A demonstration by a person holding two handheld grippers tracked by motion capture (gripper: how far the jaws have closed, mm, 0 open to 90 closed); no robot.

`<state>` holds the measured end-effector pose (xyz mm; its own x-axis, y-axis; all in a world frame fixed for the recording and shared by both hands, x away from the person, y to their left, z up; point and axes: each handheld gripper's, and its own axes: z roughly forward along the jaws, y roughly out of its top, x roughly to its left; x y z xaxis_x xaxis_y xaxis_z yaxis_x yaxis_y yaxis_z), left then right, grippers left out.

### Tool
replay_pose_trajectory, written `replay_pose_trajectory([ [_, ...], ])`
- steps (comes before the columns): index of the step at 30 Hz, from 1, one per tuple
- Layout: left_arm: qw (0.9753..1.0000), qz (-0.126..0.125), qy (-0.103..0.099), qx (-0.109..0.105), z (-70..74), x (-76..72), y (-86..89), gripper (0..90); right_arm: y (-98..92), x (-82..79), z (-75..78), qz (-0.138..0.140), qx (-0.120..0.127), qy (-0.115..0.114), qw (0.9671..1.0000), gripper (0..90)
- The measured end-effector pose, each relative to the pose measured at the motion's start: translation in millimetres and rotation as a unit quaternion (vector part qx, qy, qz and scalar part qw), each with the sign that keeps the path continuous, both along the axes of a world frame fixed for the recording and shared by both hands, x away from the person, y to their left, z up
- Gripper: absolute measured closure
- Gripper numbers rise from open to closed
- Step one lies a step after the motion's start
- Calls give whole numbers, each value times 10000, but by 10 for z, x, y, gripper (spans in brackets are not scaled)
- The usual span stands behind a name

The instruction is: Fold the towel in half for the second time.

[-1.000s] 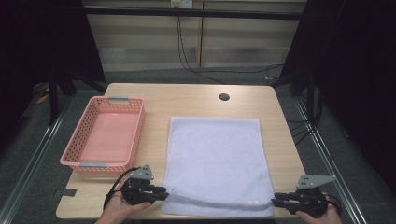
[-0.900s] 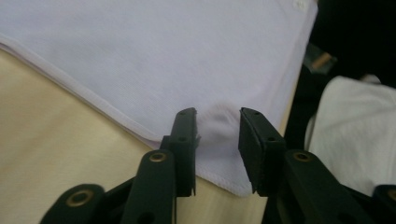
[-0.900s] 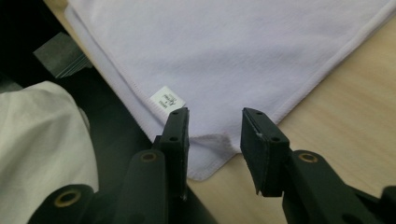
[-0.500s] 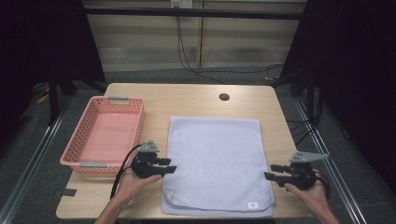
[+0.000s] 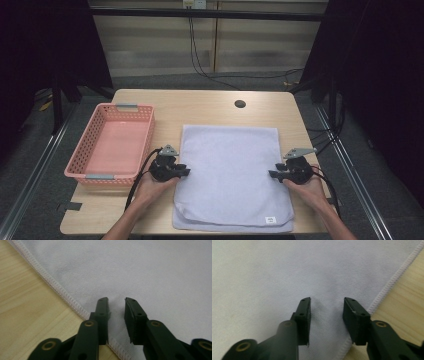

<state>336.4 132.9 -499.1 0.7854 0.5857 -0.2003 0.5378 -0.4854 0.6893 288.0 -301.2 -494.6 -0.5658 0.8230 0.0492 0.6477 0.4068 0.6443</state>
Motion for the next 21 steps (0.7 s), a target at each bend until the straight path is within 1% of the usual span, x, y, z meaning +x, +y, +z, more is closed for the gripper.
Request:
replay_pose_trajectory([
  [3,9999,-134,57,-20,1,-59,-8,762,-20,-61,1,42,-7,-34,10000,683],
  [5,9995,-296,131,-2,14,-146,-38,761,-48,-137,9,15,-23,4,10000,689],
  [7,9988,-436,232,-57,20,-235,-60,758,-93,-210,6,49,66,17,10000,690],
  [9,9986,-470,246,14,31,-296,-63,750,-132,-301,10,132,61,28,9999,689],
  [11,9979,-550,342,-19,37,-372,-71,741,-166,-387,18,162,94,85,9998,689],
  [13,9972,-665,327,-25,41,-437,-76,725,-188,-473,25,179,105,127,9997,688],
  [15,9965,-740,384,-17,51,-530,-89,711,-208,-548,31,208,168,194,9995,688],
  [16,9962,-805,311,70,59,-584,-97,709,-219,-608,44,257,168,276,9991,687],
  [17,9958,-855,318,31,60,-636,-106,690,-221,-661,48,291,198,321,9989,688],
  [19,9945,-967,383,97,79,-724,-96,661,-224,-763,59,339,231,398,9984,684],
  [21,9937,-1046,346,185,94,-810,-88,660,-211,-880,70,436,118,370,9983,675],
])
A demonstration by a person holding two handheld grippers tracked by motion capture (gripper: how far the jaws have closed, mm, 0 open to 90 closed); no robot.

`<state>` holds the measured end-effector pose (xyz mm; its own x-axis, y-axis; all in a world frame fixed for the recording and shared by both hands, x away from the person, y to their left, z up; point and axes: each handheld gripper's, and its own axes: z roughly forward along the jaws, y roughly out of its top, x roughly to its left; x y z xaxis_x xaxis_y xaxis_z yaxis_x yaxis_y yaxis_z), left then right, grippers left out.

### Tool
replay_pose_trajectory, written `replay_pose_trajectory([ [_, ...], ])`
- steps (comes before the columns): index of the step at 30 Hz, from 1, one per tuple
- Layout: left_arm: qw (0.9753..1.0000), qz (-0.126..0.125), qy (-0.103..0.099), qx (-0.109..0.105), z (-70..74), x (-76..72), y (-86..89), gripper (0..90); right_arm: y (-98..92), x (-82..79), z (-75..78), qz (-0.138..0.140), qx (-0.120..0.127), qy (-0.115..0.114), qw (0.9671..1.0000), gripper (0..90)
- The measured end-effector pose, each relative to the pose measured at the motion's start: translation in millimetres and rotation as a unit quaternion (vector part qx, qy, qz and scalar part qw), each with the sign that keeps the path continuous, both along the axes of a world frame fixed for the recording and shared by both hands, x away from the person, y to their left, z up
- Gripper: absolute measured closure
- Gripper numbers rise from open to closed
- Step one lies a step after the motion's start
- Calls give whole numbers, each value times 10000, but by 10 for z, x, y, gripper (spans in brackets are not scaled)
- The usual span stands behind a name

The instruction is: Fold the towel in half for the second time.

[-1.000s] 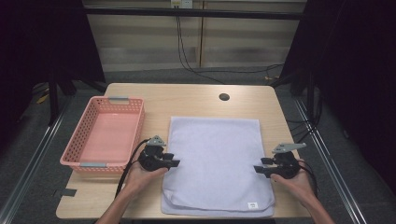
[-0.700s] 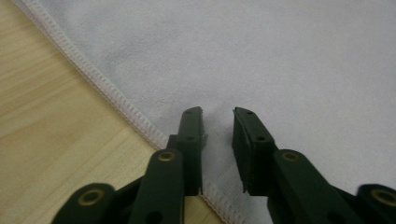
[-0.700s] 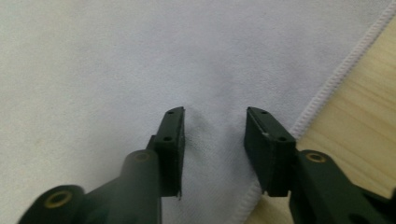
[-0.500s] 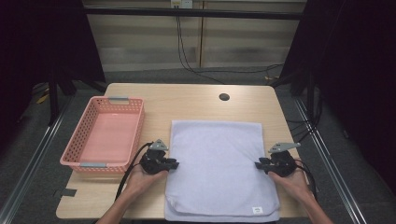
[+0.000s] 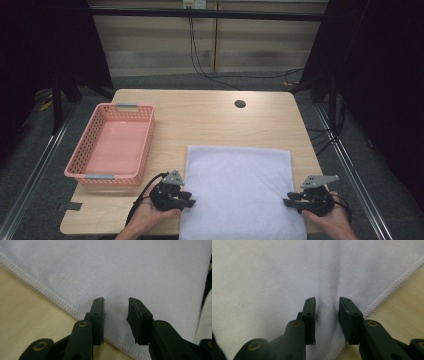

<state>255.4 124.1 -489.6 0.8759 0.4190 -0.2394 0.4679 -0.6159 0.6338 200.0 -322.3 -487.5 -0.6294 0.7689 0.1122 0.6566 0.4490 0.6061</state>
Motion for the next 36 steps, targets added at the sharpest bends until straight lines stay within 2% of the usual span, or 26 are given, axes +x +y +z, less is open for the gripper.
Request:
replay_pose_trajectory([
  [1,9999,-75,144,-39,5,-47,14,656,7,-53,10,56,-30,42,10000,673],
  [2,9998,-129,123,-24,8,-73,28,655,15,-107,15,78,-14,83,9999,668],
  [4,9997,-141,206,-52,29,-75,55,656,18,-137,24,119,22,155,9998,645],
  [5,9997,-107,157,-121,43,-48,63,648,21,-141,32,114,8,155,9998,630],
  [6,9999,-5,102,-138,68,-3,65,638,20,-128,36,75,7,87,9999,609],
  [7,9996,126,49,-252,89,73,73,624,10,-96,47,-22,83,-21,10000,594],
  [8,9991,217,8,-371,100,144,72,621,-19,-42,78,-115,108,-198,9997,592],
  [9,9987,318,-103,-379,122,269,57,622,-47,10,110,-234,143,-303,9992,589],
  [10,9981,420,-222,-388,126,377,39,620,-92,117,158,-386,189,-514,9978,591],
  [12,9968,580,-209,-502,116,602,5,614,-155,311,227,-606,235,-740,9951,579],
  [13,9967,625,-300,-431,115,694,-13,610,-179,419,252,-689,237,-805,9941,565],
  [15,9952,738,-276,-584,112,864,-26,601,-212,642,285,-811,233,-929,9921,551],
  [17,9930,936,-371,-621,116,979,-39,586,-223,873,272,-848,235,-896,9921,534],
  [20,9894,1159,-342,-801,77,1170,-47,573,-221,1166,169,-959,172,-743,9925,492],
  [21,9904,1179,-339,-644,55,1230,-63,557,-213,1246,113,-1066,135,-646,9921,478],
  [22,9908,1158,-327,-615,45,1251,-74,510,-205,1314,41,-1127,234,-580,9917,475],
  [24,9907,1149,-464,-558,50,1271,-68,487,-172,1356,-35,-1106,110,-549,9923,461],
  [26,9899,1243,-405,-555,30,1309,-29,443,-178,1374,-70,-1071,110,-510,9929,456],
  [27,9898,1283,-431,-435,7,1325,-21,431,-188,1376,-87,-1095,82,-487,9928,454],
  [29,9903,1316,-333,-299,-70,1363,-17,410,-203,1382,-133,-1085,40,-428,9932,444],
  [32,9907,1309,-271,-268,-122,1381,-28,390,-223,1371,-139,-1017,75,-469,9937,462],
  [33,9907,1301,-292,-283,-127,1386,-27,386,-219,1364,-137,-1005,83,-452,9939,472],
  [34,9902,1331,-293,-322,-131,1389,-27,391,-221,1363,-126,-953,113,-396,9946,538],
  [36,9910,1240,-310,-410,-147,1398,-29,430,-224,1362,-116,-893,166,-320,9954,603],
])
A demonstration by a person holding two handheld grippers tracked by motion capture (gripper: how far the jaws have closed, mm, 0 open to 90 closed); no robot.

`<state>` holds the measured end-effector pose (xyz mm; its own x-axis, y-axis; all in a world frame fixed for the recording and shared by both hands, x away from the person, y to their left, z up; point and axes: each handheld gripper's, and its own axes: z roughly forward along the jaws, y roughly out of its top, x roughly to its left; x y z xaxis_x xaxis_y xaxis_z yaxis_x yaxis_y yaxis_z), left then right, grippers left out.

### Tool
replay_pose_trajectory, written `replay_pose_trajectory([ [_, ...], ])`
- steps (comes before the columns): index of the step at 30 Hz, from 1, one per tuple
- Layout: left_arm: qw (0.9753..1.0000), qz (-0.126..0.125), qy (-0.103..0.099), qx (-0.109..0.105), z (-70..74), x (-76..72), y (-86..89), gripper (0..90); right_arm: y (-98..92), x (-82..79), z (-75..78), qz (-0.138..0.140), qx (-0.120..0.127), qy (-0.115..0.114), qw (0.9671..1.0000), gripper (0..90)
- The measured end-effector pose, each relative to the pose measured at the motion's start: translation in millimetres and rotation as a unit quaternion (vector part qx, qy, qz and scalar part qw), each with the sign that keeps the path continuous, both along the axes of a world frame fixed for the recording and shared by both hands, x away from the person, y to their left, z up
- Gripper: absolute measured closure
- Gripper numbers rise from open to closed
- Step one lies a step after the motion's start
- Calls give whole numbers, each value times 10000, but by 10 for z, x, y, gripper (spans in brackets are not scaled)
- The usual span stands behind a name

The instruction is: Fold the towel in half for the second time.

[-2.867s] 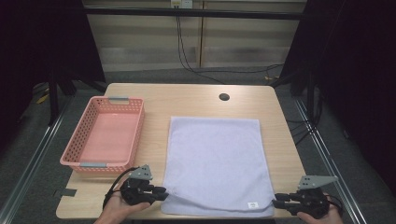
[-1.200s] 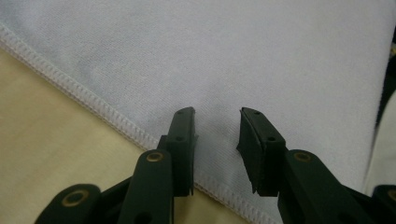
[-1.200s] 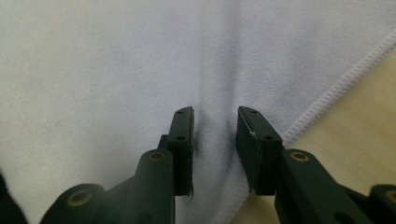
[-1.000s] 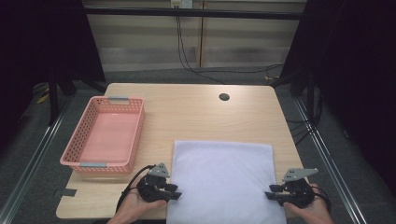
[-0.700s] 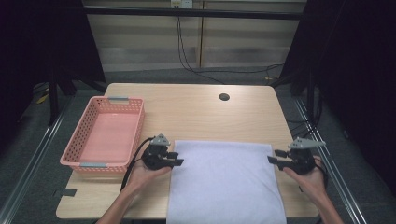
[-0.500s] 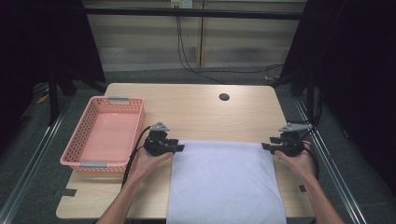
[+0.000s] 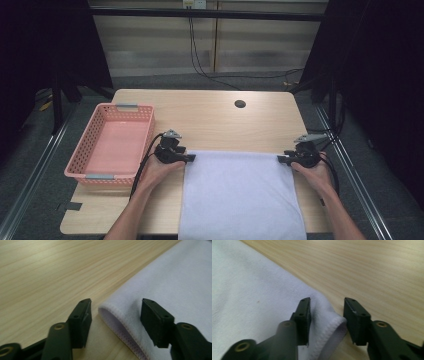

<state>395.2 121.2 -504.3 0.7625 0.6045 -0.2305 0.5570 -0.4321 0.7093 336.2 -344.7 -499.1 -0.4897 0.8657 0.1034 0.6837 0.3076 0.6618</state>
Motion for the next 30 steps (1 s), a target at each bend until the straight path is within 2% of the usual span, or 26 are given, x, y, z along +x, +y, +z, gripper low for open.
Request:
replay_pose_trajectory([
  [2,9999,-159,-18,-46,-9,9,-30,479,-5,-2,4,73,111,76,9999,704],
  [3,9997,-249,6,53,6,20,-59,508,2,-5,5,77,149,113,9998,744],
  [4,9995,-303,106,-7,3,31,-76,587,13,-3,3,160,165,109,9997,772],
  [5,9989,-441,149,-99,-14,30,-92,682,22,-6,10,182,154,127,9996,786],
  [6,9989,-466,93,-7,-6,13,-109,764,24,-9,17,186,178,133,9996,796],
  [8,9989,-437,118,-147,24,9,-87,809,2,-19,38,131,238,107,9996,806],
  [10,9986,-331,129,-389,68,12,-43,821,-48,-28,90,77,412,-10,9991,811],
  [12,9978,-232,13,-619,161,10,4,822,-100,-36,169,12,590,-177,9981,812],
  [13,9976,-191,-40,-659,194,11,13,821,-125,-38,222,-28,679,-302,9972,813],
  [14,9968,-159,-135,-774,256,20,40,821,-135,-40,256,-39,714,-337,9969,813],
  [15,9963,-139,-133,-842,283,28,47,822,-151,-30,312,-47,757,-450,9961,813],
  [20,9958,-1,-310,-867,439,117,56,821,-149,73,443,-118,902,-678,9935,812],
  [24,9950,144,-429,-895,563,255,68,819,-143,278,525,-200,1016,-744,9918,812],
  [26,9952,168,-402,-874,607,302,90,812,-147,363,554,-299,1187,-750,9896,815],
  [30,9940,296,-433,-960,653,374,119,816,-132,465,624,-336,1266,-824,9880,819],
])
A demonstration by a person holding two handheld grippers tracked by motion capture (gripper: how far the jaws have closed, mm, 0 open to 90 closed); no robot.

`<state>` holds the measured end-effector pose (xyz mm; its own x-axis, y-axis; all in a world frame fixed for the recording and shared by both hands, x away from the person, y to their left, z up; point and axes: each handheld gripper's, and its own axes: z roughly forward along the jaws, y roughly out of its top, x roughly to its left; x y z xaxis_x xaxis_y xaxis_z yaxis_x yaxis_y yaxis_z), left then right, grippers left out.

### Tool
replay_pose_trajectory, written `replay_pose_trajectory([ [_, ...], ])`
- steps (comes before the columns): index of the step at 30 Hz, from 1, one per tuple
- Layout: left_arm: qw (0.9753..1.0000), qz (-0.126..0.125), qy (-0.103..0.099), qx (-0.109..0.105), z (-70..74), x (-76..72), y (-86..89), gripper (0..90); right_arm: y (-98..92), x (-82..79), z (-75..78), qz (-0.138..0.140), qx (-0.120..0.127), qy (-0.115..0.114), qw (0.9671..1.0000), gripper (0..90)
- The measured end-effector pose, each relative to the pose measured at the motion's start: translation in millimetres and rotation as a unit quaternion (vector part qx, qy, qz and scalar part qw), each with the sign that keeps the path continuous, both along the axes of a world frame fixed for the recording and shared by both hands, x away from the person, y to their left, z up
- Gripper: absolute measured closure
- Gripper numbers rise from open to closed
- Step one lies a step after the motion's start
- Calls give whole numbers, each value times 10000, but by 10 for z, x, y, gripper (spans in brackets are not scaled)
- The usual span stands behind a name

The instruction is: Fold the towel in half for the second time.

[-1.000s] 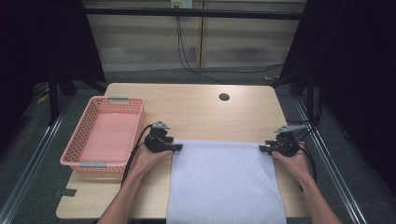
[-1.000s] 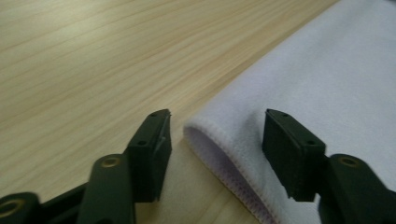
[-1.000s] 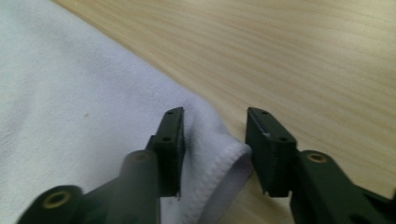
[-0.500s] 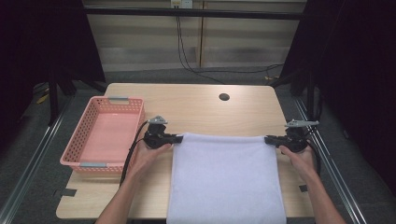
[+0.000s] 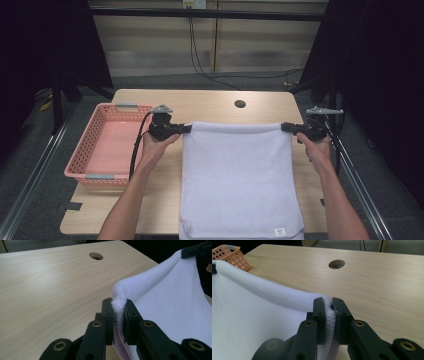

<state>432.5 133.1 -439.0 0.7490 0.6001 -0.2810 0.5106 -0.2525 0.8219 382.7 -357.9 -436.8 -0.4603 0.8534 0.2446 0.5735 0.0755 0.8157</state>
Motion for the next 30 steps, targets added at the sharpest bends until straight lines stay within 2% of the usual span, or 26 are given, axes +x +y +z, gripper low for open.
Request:
replay_pose_trajectory([
  [6,9996,180,-91,-184,76,98,-46,817,-2,118,140,-106,-55,-114,9999,821],
  [9,9996,181,-179,-121,152,143,-90,819,-30,192,226,-161,-53,-180,9997,826],
  [12,9988,165,-271,-364,265,138,-79,819,-48,203,328,-140,-11,-284,9995,827],
  [13,9991,110,-304,-282,280,117,-80,819,-60,186,355,-98,-6,-308,9995,827],
  [15,9992,43,-350,-163,280,55,-81,818,-77,121,356,-16,33,-335,9994,827],
  [17,9991,-17,-350,-237,278,-4,-71,819,-80,27,327,64,8,-342,9994,828],
  [21,9987,-129,-439,-210,313,-168,-73,819,-102,-168,303,205,-44,-433,9988,828],
  [24,9984,-175,-463,-272,350,-286,-37,819,-111,-301,333,305,25,-510,9982,828],
  [30,9975,-309,-571,-279,416,-583,31,821,-93,-593,427,572,-9,-629,9964,828],
])
